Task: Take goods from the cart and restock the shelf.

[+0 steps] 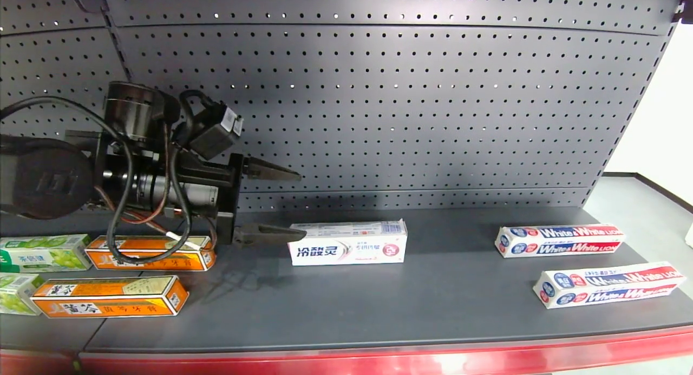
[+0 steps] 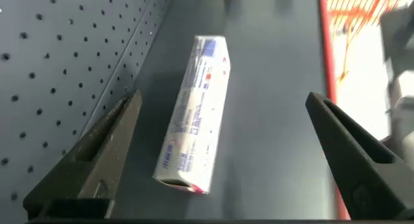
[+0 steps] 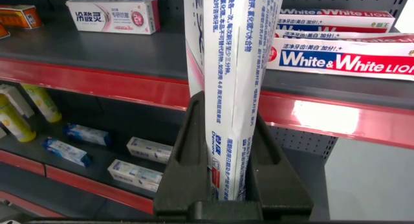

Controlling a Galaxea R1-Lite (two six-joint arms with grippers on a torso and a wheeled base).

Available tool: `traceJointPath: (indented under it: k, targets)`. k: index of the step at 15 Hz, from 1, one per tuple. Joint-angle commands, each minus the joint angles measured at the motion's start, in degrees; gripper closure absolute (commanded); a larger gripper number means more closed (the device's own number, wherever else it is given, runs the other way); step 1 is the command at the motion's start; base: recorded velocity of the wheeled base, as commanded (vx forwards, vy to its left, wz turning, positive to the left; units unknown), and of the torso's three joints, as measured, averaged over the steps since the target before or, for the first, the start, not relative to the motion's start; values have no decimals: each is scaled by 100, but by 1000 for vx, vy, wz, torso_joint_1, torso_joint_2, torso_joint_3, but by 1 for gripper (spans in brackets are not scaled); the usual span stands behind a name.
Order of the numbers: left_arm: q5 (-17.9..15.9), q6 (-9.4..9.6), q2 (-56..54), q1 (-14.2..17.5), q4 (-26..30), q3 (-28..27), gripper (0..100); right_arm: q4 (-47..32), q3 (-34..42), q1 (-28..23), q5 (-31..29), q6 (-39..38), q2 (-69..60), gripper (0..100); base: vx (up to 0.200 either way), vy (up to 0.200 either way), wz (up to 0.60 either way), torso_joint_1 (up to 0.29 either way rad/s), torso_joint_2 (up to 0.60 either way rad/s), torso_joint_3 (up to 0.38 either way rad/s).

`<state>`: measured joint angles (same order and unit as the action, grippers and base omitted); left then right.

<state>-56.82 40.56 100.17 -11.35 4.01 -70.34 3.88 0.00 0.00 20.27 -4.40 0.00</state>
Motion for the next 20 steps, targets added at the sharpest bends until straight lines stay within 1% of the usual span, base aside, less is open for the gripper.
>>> traceJointPath:
  k: [1,2,4,5,8,10,11,15,16,17,18,19,20]
  targets:
    - [-13,233,380,-16,3,-138,0,-1,0,0,3,1,0,100,0,0,0,0,0,0]
    - [-13,304,442,-16,3,-173,0,-1,0,0,3,1,0,100,0,0,0,0,0,0]
    - [-48,260,521,-16,65,-314,0,-1,0,0,3,1,0,100,0,0,0,0,0,0]
    - [-75,137,556,-16,74,-384,0,-1,0,0,3,1,0,100,0,0,0,0,0,0]
    - [-92,-356,635,-16,65,-595,0,-1,0,0,3,1,0,100,0,0,0,0,0,0]
    - [-92,-531,697,-16,74,-692,0,-1,0,0,3,1,0,100,0,0,0,0,0,0]
    - [-92,-567,767,-16,74,-727,0,-1,0,0,3,1,0,100,0,0,0,0,0,0]
    - [-101,-567,961,-69,100,-736,0,-1,0,0,3,1,0,100,0,0,0,0,0,0]
    - [-101,-567,1013,-69,258,-788,0,8,0,0,3,1,0,100,0,0,0,0,0,0]
    - [-101,-558,1048,-69,750,-1052,0,-1,0,0,3,1,0,100,0,0,0,0,0,0]
    - [-92,-558,1075,-69,908,-1166,0,-1,0,0,3,1,0,100,0,0,0,0,0,0]
    - [-92,-558,1128,-87,988,-1307,0,-1,0,0,3,1,0,100,0,0,0,0,0,0]
    - [-92,-558,1136,-96,988,-1324,0,8,0,0,3,1,0,100,0,0,0,0,0,0]
